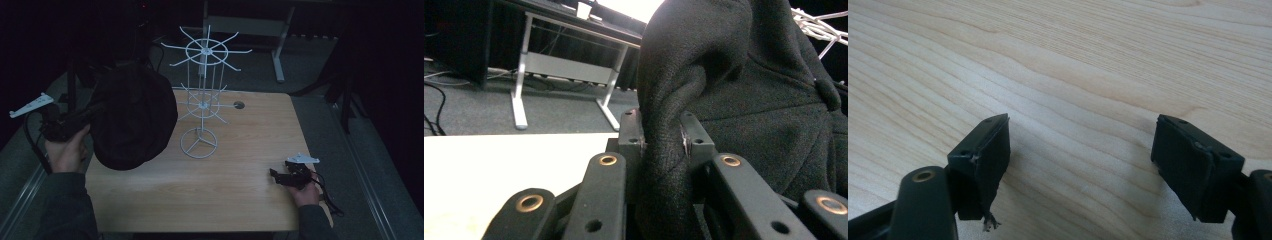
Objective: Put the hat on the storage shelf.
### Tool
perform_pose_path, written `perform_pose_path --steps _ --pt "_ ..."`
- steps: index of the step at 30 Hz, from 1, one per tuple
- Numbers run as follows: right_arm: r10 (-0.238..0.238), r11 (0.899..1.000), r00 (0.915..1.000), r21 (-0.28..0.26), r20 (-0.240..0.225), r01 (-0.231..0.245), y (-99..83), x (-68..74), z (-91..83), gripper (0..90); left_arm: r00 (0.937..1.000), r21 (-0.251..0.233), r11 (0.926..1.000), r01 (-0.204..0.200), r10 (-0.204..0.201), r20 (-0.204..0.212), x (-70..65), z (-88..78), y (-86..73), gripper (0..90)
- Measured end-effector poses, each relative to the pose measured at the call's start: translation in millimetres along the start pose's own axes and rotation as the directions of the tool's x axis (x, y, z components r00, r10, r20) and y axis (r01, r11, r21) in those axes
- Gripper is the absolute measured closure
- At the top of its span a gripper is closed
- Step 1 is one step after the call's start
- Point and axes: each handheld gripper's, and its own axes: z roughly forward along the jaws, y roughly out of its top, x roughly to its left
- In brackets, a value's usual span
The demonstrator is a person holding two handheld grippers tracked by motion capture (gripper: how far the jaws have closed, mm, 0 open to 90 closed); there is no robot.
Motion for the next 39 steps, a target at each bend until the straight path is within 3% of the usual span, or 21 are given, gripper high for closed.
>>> perform_pose_path --steps 22,39 --pt "0.0 1.0 1.0 0.0 0.0 0.0 0.0 0.0 0.0 23.4 0.9989 -0.028 0.9996 0.004 -0.003 0.047 -1.0 2.4 5.7 77.1" --pt "0.0 1.0 1.0 0.0 0.0 0.0 0.0 -0.1 0.0 23.3 0.9936 -0.047 0.9987 0.02 -0.015 0.112 3.0 11.4 12.0 77.0"
